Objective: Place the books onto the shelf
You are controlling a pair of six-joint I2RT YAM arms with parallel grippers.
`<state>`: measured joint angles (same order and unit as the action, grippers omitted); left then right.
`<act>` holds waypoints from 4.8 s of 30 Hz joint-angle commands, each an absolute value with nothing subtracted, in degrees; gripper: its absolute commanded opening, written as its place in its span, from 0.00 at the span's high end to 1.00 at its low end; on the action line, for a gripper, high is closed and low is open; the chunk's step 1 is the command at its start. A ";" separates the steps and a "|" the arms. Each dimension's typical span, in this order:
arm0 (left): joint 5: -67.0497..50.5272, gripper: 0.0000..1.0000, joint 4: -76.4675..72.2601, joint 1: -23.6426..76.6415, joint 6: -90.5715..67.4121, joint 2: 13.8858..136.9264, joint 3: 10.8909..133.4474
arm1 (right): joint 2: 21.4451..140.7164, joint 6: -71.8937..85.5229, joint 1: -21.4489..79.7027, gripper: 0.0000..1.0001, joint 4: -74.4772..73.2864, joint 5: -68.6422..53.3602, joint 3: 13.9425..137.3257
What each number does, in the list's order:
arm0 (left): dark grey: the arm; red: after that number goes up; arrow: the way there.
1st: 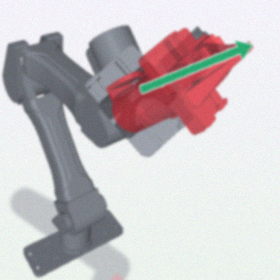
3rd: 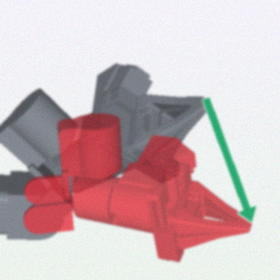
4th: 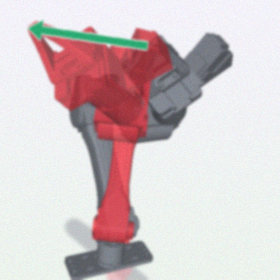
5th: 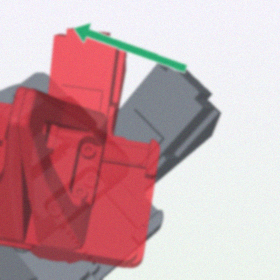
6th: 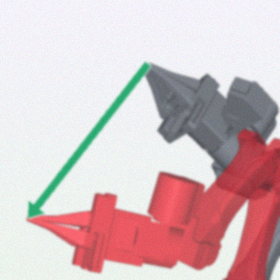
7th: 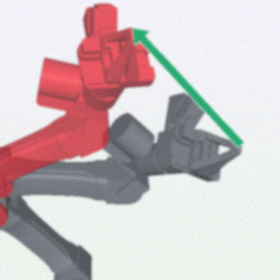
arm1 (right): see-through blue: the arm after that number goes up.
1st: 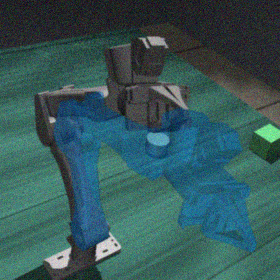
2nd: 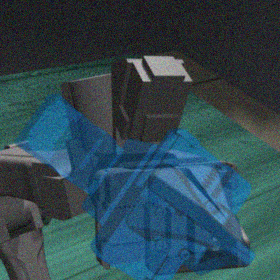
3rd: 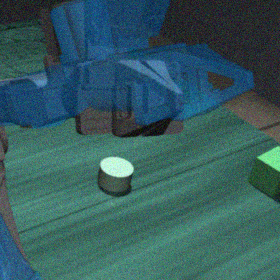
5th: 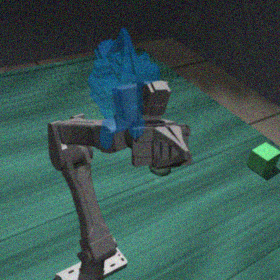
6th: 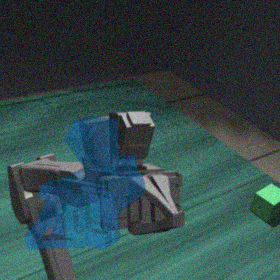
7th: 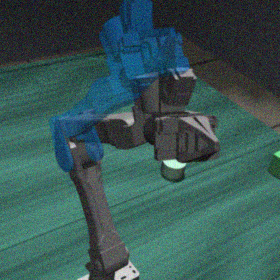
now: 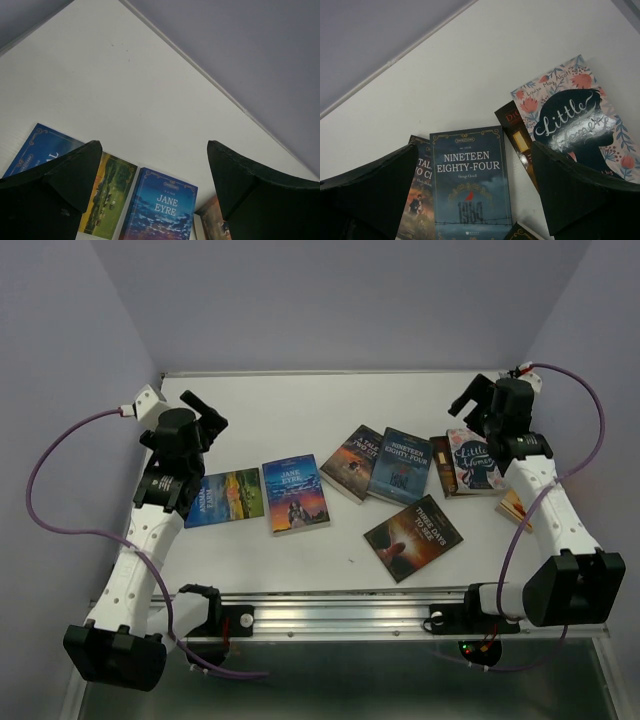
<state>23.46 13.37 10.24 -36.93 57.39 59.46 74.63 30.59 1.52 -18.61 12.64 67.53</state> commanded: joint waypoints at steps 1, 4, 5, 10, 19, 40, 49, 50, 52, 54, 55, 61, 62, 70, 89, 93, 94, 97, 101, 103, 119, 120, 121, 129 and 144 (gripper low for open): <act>24.16 0.01 13.97 10.02 -37.97 56.34 58.54 | 72.51 25.15 1.32 0.00 -17.23 7.13 67.85; 24.26 0.01 13.54 10.02 -38.76 56.42 58.10 | 73.12 21.01 1.32 0.00 -17.40 2.30 67.59; 23.74 0.01 14.23 10.02 -38.85 56.51 58.36 | 73.39 20.66 1.32 0.00 -17.40 0.98 67.59; 23.55 0.01 17.48 9.93 -39.90 55.90 57.83 | 77.16 15.66 12.94 0.00 -20.30 1.38 70.84; 28.12 0.01 27.42 9.93 -41.04 51.16 58.80 | 87.52 8.88 45.06 0.00 -18.02 19.15 71.80; 27.68 0.01 27.60 9.84 -39.55 46.58 55.46 | 126.99 6.16 64.34 0.17 -17.58 27.14 92.72; 29.88 0.01 27.77 9.84 -39.81 46.49 55.37 | 134.02 -10.88 57.50 0.52 -17.14 16.20 98.69; 30.14 0.01 28.03 9.84 -39.81 46.41 55.55 | 134.64 -14.99 56.44 0.53 -17.14 14.69 99.48; 31.11 0.01 28.65 9.84 -40.25 46.32 55.55 | 136.13 -21.75 52.85 0.53 -17.05 8.46 101.33; 31.20 0.01 28.74 9.84 -40.78 46.32 55.63 | 136.67 -27.74 50.29 0.51 -16.79 0.31 101.69; 31.03 0.01 28.65 9.84 -40.96 46.41 55.63 | 136.93 -30.30 49.06 0.50 -16.53 -2.52 101.95; 28.04 0.01 26.98 9.84 -41.13 49.21 57.30 | 143.87 -44.81 42.81 0.47 -16.52 -12.02 111.60; 27.86 0.01 26.90 9.84 -41.22 49.83 57.83 | 144.92 -45.17 42.80 0.47 -16.52 -13.00 113.19; 25.32 0.01 23.74 9.84 -41.66 56.15 60.38 | 144.60 -36.05 42.10 0.00 -16.00 -13.47 121.81; -4.38 0.01 4.02 5.10 -8.19 107.97 99.88 | 125.06 14.23 42.10 0.00 0.88 5.54 94.13; -9.82 0.01 12.20 4.83 -4.14 120.01 115.37 | 127.00 17.48 42.10 0.00 0.18 6.94 96.06; -10.45 0.01 13.61 4.83 -3.70 122.23 117.92 | 127.09 17.93 42.10 0.00 0.18 7.73 96.06; -13.00 0.01 15.64 4.83 -2.29 128.22 124.26 | 127.79 19.33 42.10 0.00 0.18 7.56 96.42; -17.23 0.01 15.73 4.83 -0.97 133.32 128.14 | 128.85 21.18 42.10 0.00 0.18 7.21 95.80; -18.98 0.01 17.05 4.92 -1.32 136.66 131.30 | 129.55 22.23 41.48 0.00 0.18 6.68 95.71; -21.44 0.05 18.19 5.01 -7.38 143.61 126.22 | 132.89 17.15 37.35 0.00 -2.11 -3.51 99.13; -22.40 0.08 18.11 5.01 -7.30 143.44 125.25 | 133.50 16.09 37.35 0.00 -2.54 -3.43 100.10; -22.67 0.12 18.11 5.01 -7.29 143.35 124.64 | 133.85 15.74 36.83 0.00 -2.72 -3.17 100.63; -21.80 0.49 14.69 5.10 -10.71 136.16 107.54 | 138.33 14.41 34.64 0.12 -5.27 1.32 109.68; -17.41 0.61 6.77 5.45 -15.82 121.91 86.94 | 142.38 8.35 32.70 0.16 -6.85 -1.76 115.22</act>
<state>-15.92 1.72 2.98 -13.98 124.75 90.35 140.20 11.20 32.21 -7.29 -1.50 113.65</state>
